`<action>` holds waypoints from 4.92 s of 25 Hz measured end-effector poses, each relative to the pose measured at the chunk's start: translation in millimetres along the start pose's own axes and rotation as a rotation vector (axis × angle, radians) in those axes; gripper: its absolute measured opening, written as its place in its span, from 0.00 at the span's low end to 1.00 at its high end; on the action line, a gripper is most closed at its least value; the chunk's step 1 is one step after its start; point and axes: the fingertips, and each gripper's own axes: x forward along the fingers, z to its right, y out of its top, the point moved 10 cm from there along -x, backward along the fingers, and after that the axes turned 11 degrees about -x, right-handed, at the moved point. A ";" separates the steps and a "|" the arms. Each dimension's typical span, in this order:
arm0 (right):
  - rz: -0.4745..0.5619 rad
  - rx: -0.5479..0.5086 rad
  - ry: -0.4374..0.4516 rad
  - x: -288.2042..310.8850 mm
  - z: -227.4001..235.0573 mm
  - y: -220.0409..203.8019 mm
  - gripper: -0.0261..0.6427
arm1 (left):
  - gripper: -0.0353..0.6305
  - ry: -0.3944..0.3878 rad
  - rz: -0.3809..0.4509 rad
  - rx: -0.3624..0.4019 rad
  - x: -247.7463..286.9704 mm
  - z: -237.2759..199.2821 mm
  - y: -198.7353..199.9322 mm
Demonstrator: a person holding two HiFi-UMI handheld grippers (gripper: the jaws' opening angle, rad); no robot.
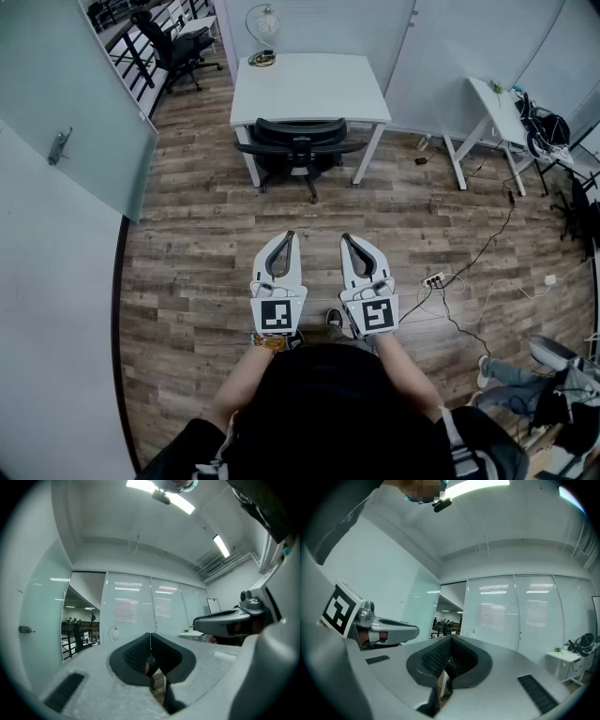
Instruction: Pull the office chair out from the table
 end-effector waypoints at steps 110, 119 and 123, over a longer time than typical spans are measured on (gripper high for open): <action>-0.336 -0.475 0.521 354.7 134.3 -262.1 0.05 | 0.09 -0.232 -0.363 0.398 334.6 -247.8 -172.5; -0.377 -0.628 0.647 362.8 134.3 -291.1 0.05 | 0.09 -0.370 -0.475 0.679 346.5 -247.6 -201.2; -0.386 -0.665 0.694 368.4 131.6 -297.5 0.07 | 0.09 -0.406 -0.506 0.727 352.3 -248.2 -210.5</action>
